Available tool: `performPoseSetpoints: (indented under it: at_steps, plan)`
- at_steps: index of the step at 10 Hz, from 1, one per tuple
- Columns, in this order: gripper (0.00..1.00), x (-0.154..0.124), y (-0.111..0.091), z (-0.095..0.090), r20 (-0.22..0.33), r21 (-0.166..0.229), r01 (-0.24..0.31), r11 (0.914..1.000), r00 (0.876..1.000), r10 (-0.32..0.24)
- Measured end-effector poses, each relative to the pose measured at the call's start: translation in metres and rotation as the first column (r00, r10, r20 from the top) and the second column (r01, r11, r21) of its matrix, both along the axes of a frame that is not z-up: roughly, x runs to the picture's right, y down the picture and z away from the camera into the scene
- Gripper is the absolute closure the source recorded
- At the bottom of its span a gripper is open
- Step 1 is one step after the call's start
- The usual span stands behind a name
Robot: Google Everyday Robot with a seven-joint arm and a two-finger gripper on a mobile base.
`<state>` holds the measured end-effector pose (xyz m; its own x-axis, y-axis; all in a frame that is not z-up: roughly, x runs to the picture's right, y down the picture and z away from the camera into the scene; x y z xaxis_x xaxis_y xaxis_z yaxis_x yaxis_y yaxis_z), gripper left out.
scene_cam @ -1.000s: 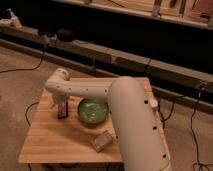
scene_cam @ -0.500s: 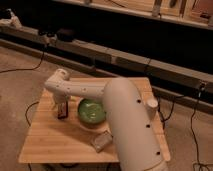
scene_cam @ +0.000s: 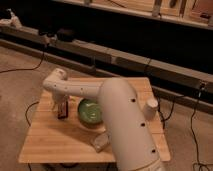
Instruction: Place the eraser on the white sponge
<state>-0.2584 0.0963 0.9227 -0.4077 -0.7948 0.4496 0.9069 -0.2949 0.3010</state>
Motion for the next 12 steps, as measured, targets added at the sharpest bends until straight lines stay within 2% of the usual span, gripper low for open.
performPoseSetpoints:
  at_steps: [4,6,7,12]
  plan:
    - [0.21,-0.0039,0.0019,0.0007,0.004,-0.004,0.022,0.9998,1.000,-0.022]
    - [0.37,-0.0059,0.0038,-0.0001,0.012,-0.013,0.031,0.9995,0.999,-0.030]
    - [0.41,-0.0063,0.0038,-0.0008,0.015,-0.016,0.031,0.9994,0.999,-0.031]
    - [0.43,-0.0043,0.0051,-0.0005,0.020,-0.034,0.036,0.9987,0.999,-0.036]
